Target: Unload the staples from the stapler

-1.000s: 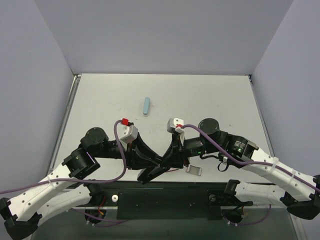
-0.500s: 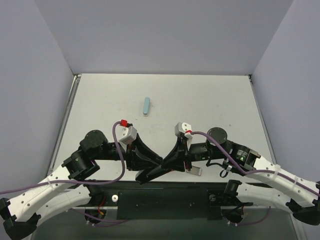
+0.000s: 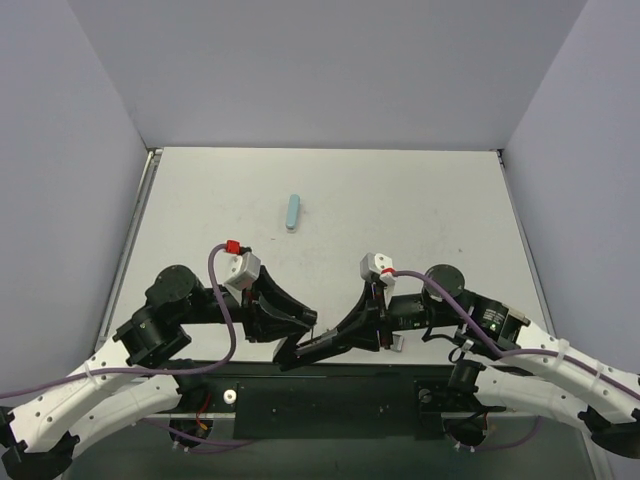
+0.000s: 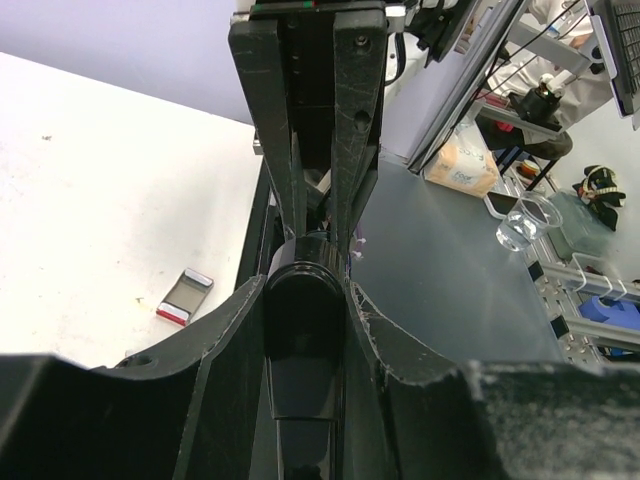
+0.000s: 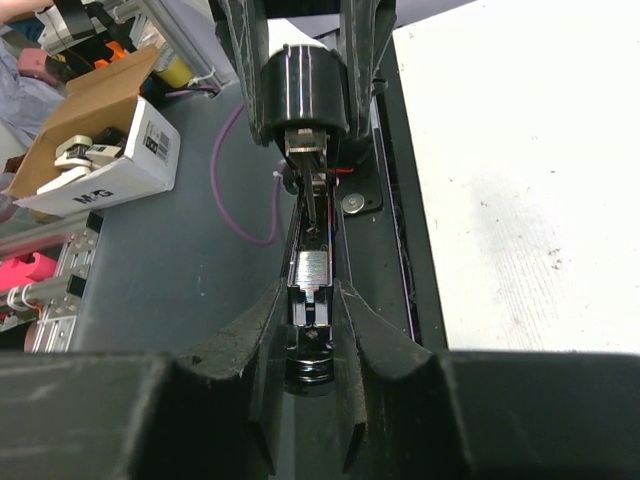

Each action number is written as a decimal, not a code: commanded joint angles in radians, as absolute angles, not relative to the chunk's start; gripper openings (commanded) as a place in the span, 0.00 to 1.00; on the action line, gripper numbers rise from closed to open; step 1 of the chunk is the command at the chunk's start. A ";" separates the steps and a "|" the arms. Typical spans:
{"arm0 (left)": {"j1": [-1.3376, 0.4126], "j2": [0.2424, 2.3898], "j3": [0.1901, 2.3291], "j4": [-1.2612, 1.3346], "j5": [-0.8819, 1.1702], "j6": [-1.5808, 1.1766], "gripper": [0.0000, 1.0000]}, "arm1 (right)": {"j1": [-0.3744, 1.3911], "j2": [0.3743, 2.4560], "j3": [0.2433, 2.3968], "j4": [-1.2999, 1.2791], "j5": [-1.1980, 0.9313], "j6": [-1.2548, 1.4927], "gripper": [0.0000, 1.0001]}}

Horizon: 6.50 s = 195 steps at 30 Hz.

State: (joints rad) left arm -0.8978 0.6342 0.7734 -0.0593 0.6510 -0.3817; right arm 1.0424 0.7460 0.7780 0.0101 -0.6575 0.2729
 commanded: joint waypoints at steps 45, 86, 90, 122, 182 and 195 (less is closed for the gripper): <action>-0.894 0.804 0.833 -0.038 0.190 -0.390 0.00 | 1.052 1.002 0.907 0.034 -0.003 0.334 0.00; -0.894 0.844 0.836 0.215 -0.222 -0.434 0.00 | 1.077 1.215 0.555 0.508 0.009 0.598 0.00; -0.894 0.864 0.836 0.227 -0.276 -0.417 0.00 | 1.101 1.269 0.564 0.558 -0.020 0.623 0.00; -0.871 1.078 0.903 0.310 -0.308 -0.345 0.00 | 1.069 1.408 0.598 0.753 -0.031 0.630 0.00; -0.874 0.664 0.746 0.081 -0.298 -0.512 0.00 | 1.272 1.157 0.430 0.537 0.429 0.873 0.00; -0.873 0.554 0.693 0.008 -0.250 -0.568 0.00 | 1.203 1.074 0.515 0.442 0.483 0.743 0.00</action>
